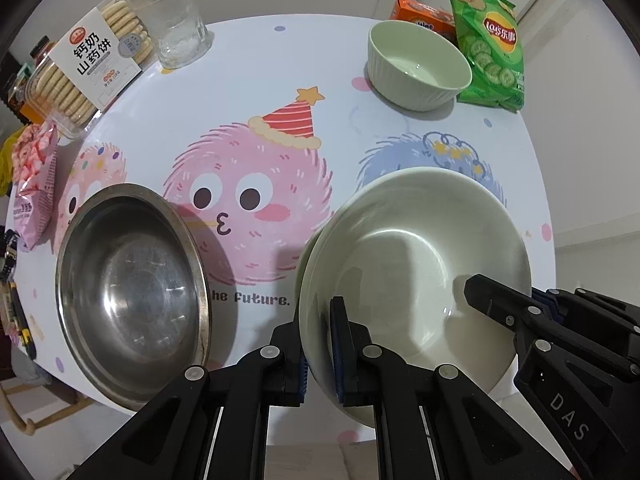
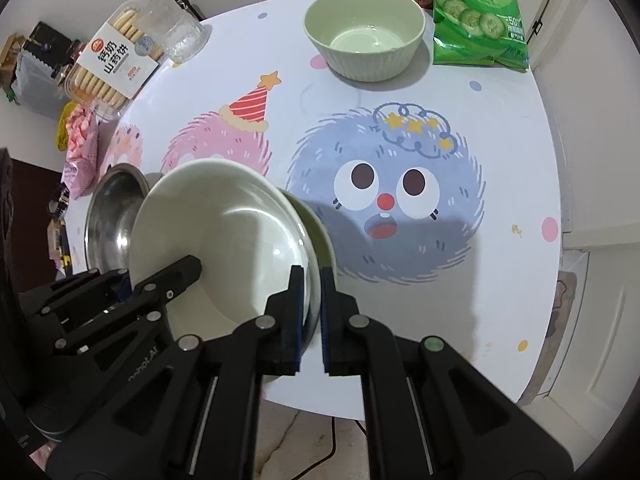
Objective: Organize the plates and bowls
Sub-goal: 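Lower the cream bowl into the pale green bowl, open both tools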
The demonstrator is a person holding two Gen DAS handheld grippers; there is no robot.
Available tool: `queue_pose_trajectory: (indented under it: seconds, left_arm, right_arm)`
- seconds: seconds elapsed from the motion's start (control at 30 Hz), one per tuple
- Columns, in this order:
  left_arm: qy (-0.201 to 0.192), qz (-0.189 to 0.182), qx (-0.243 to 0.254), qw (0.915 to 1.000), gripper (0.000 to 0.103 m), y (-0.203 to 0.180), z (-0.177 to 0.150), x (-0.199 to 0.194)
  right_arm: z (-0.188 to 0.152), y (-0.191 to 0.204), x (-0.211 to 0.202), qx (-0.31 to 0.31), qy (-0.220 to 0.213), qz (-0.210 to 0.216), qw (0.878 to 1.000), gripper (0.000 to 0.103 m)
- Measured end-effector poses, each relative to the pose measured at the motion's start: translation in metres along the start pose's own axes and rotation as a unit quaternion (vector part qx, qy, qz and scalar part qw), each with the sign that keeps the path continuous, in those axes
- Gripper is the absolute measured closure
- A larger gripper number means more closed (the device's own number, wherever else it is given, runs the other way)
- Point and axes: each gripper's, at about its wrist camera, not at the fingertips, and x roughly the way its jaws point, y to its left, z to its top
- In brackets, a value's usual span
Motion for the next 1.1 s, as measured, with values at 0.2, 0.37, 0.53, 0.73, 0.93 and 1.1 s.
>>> queue_pose_trajectory:
  seconds: [0.2, 0.37, 0.53, 0.73, 0.93, 1.1]
  left_arm:
    - [0.004, 0.001, 0.005, 1.0000, 0.094, -0.001, -0.002, 0.006]
    - [0.004, 0.008, 0.011, 0.9999, 0.094, -0.003, -0.003, 0.009]
    - [0.000, 0.013, 0.020, 0.9997, 0.094, -0.003, -0.002, 0.010]
    - [-0.001, 0.017, 0.023, 0.9996, 0.094, -0.004, -0.001, 0.010]
    - [-0.006, 0.024, 0.031, 0.9992, 0.093, -0.004, -0.001, 0.009]
    - [-0.009, 0.039, 0.047, 0.9981, 0.092, -0.008, -0.002, 0.008]
  right_arm:
    - [-0.004, -0.001, 0.005, 0.000, 0.005, -0.006, 1.000, 0.094]
    - [-0.007, -0.001, 0.010, -0.002, 0.008, -0.012, 1.000, 0.094]
    - [-0.008, -0.003, 0.012, 0.005, 0.013, -0.010, 1.000, 0.094]
    - [-0.008, -0.004, 0.012, 0.013, 0.013, -0.009, 1.000, 0.094]
    - [-0.008, -0.004, 0.012, 0.015, 0.010, -0.008, 1.000, 0.094]
    - [-0.009, -0.003, 0.012, 0.012, 0.012, -0.012, 1.000, 0.094]
